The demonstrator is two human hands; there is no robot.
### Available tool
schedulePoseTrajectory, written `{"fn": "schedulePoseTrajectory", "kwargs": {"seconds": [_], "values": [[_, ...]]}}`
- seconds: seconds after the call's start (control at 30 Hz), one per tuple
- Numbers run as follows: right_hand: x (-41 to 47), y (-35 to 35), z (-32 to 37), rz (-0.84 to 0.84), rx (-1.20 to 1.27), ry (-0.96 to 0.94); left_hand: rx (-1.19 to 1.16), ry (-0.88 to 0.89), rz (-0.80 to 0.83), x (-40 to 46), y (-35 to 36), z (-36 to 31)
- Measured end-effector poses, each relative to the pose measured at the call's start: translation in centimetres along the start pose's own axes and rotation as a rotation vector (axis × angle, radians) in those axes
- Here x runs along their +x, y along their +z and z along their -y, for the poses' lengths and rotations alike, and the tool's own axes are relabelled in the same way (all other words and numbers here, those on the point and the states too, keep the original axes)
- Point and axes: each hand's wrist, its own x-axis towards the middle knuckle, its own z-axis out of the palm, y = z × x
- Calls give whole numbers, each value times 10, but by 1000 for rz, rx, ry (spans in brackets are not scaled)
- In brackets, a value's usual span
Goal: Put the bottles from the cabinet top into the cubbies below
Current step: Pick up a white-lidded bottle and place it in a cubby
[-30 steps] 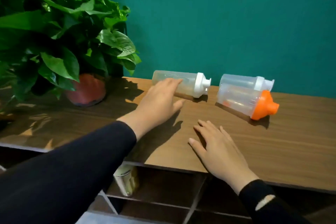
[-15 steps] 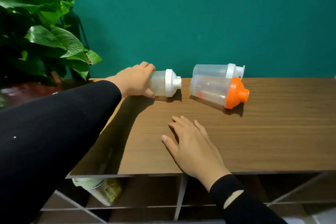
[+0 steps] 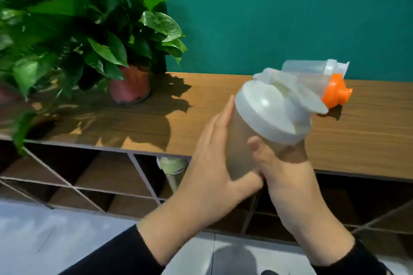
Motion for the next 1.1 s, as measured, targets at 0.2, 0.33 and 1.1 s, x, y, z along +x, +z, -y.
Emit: {"fn": "schedulePoseTrajectory", "kwargs": {"seconds": [0.2, 0.33, 1.1], "values": [[-65, -1, -45, 40, -233, 366, -418, -241, -23, -83, 31, 55], [-75, 1, -100, -74, -371, 555, -443, -451, -8, -98, 55, 102], [-8, -29, -219, -121, -389, 655, 86, -758, -17, -36, 104, 187]]}}
